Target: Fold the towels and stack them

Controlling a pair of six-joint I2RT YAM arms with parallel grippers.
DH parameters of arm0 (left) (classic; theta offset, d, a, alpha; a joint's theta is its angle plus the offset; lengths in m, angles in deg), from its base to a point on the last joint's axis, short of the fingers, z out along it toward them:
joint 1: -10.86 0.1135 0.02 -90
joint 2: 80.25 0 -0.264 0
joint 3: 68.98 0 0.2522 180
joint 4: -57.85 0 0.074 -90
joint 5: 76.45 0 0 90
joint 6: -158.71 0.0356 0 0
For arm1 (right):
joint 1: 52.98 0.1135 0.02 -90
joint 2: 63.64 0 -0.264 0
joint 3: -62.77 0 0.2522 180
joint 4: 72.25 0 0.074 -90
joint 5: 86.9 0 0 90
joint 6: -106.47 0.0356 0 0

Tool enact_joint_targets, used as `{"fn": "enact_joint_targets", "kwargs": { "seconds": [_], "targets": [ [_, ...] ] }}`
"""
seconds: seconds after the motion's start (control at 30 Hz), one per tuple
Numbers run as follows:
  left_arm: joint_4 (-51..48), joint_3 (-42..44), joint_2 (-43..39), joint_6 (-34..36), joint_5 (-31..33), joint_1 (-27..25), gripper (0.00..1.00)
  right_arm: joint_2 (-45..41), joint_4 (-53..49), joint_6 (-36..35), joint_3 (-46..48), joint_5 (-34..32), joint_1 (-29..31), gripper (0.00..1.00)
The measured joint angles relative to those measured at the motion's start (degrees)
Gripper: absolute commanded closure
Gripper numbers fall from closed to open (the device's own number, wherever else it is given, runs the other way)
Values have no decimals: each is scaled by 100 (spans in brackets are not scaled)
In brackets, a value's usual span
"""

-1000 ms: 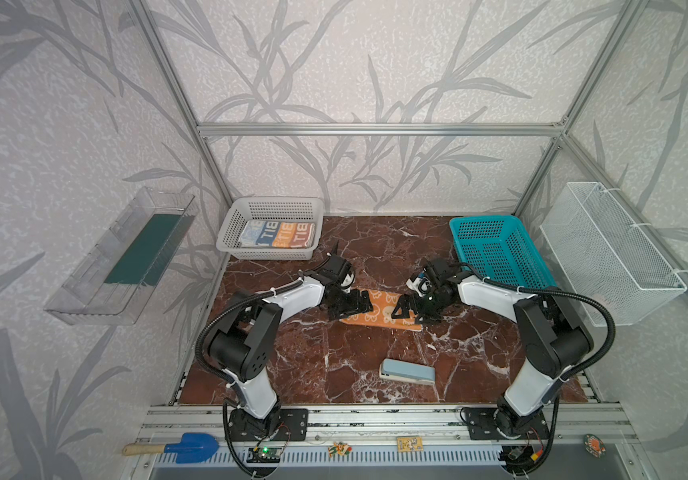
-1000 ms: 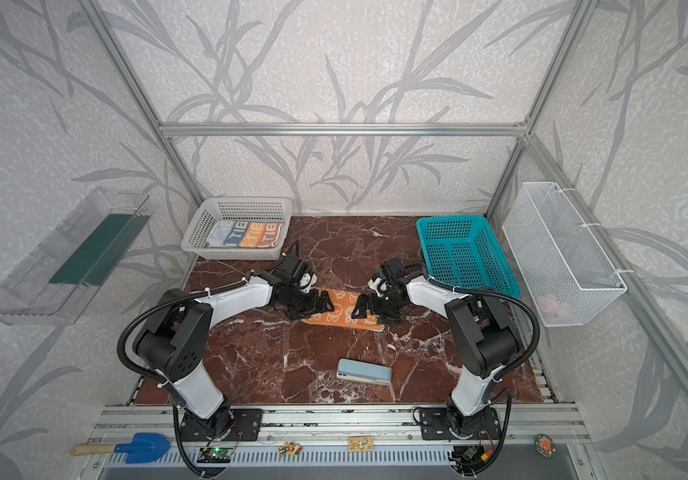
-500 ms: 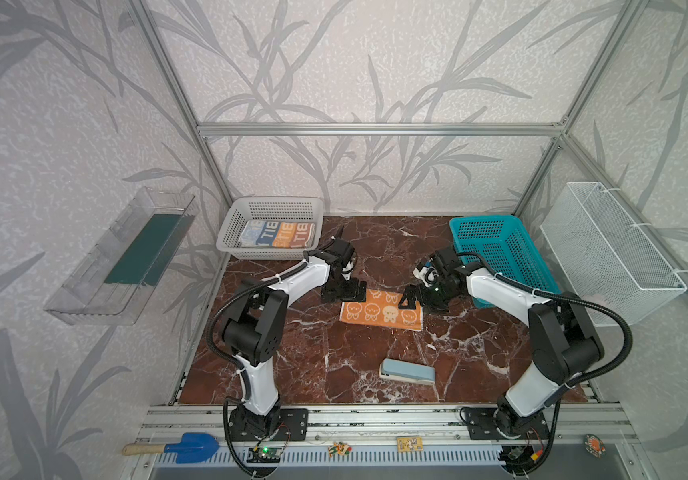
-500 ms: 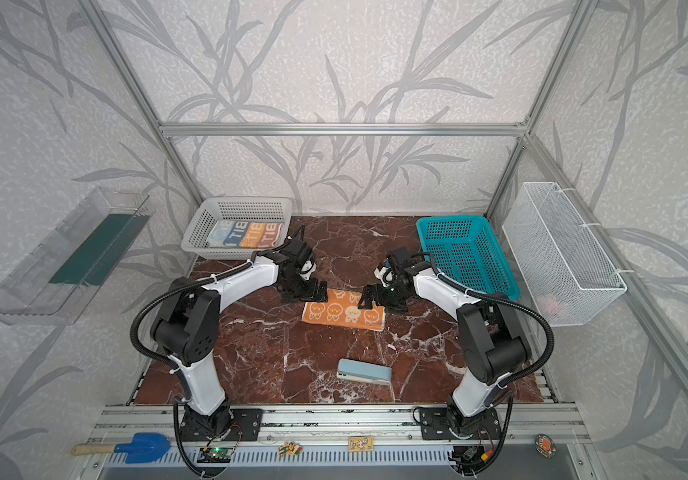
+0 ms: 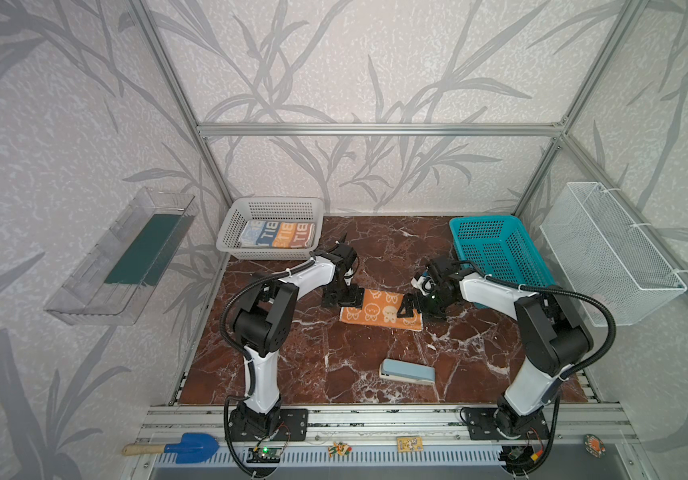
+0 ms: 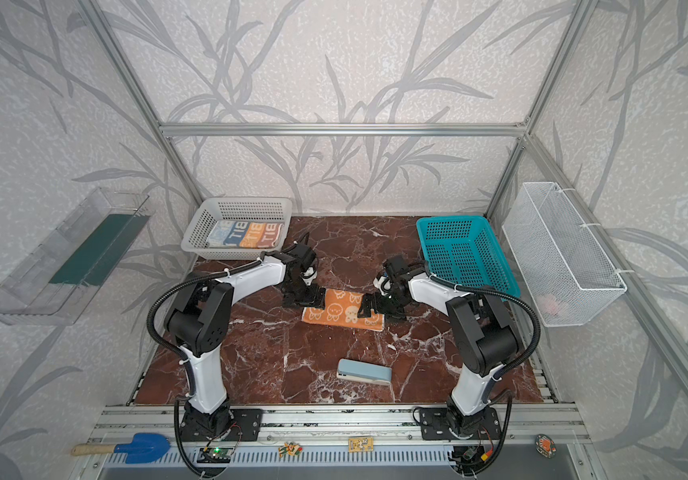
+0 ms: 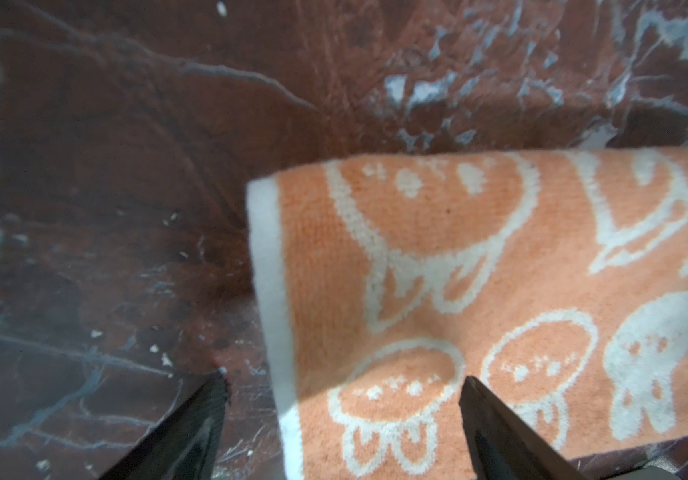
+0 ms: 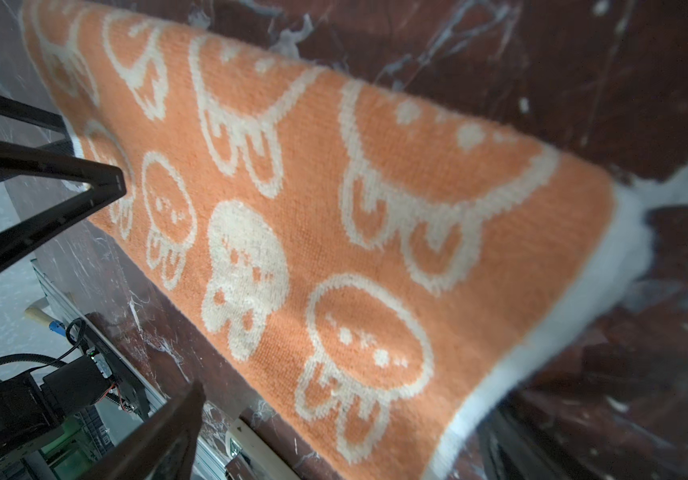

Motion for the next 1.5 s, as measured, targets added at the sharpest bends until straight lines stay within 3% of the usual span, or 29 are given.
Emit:
{"fn": "enact_joint_targets", "kwargs": {
  "seconds": [0.17, 0.33, 0.47, 0.5, 0.8, 1.07, 1.33, 1.5],
  "targets": [
    [2, -33, 61, -2, 33, -7, 35, 61, 188, 144, -26, 57, 98, 1],
    [92, -15, 103, -63, 35, -7, 75, 170, 345, 275, -122, 118, 184, 1],
    [160, -13, 129, -22, -28, -13, 98, 205, 385, 332, -168, 146, 219, 1],
    [160, -31, 133, 2, -46, -17, 100, 214, 380, 334, -179, 146, 221, 1],
    [-640, -968, 529, 431, 225, 13, 100, 225, -417, 76, -898, -105, 245, 1],
    [-1941, -3276, 894, 1019, 997, 511, 100, 400, -975, -400, -2586, -306, 245, 1],
    [-2750, -5735, 1840, 1362, 1502, 1060, 100, 1228, -1211, -684, -4251, -378, 260, 1],
    [-2752, -6325, 2192, 1665, 1932, 1279, 100, 1644, -1266, -732, -5001, -409, 275, 1]
  ]
}}
